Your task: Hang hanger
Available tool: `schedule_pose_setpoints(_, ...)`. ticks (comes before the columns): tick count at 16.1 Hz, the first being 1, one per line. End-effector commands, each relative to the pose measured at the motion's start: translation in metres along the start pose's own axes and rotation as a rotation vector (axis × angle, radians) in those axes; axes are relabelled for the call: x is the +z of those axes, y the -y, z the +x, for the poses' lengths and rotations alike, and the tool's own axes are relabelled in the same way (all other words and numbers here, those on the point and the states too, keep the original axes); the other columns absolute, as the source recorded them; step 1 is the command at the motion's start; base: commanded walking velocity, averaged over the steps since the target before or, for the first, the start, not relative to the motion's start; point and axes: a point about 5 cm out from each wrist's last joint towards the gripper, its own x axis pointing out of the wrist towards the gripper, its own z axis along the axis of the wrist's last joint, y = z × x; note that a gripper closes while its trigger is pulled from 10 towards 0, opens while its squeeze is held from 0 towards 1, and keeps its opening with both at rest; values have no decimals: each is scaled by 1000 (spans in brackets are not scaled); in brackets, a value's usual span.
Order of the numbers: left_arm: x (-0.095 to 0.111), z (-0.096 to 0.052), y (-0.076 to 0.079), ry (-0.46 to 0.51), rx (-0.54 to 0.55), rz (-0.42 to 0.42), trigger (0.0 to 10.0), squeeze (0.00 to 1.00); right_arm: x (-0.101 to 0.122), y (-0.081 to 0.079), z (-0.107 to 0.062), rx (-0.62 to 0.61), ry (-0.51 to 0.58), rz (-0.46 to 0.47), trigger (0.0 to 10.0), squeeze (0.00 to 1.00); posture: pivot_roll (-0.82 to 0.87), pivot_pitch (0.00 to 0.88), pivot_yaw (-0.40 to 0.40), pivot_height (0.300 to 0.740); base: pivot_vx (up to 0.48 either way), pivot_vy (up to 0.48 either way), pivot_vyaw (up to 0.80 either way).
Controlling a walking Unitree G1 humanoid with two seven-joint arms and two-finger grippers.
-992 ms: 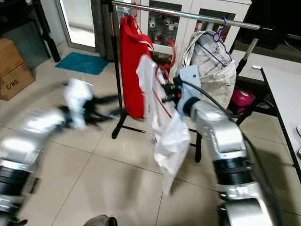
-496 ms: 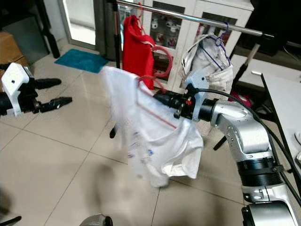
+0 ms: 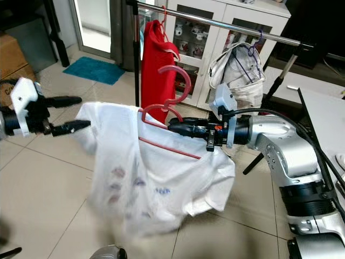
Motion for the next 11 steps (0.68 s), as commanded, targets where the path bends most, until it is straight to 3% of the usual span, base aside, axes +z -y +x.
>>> schedule_pose_setpoints(1,-3,3,0,-44,-47,0,8941,0,7,-4,-5,29,19,-21,10000,0,-60,0,-64,740,0,0,0)
schedule_pose_setpoints(4,-14,4,5,-77,-73,-25,0,0,7,-6,-5,32,24,-19,10000,0,-64,0,-53,740,0,0,0)
schedule_pose_setpoints(11,-19,-1,9,-45,-97,-80,0,0,4,-8,-4,38,31,-7,10000,0,-62,0,-46,740,0,0,0)
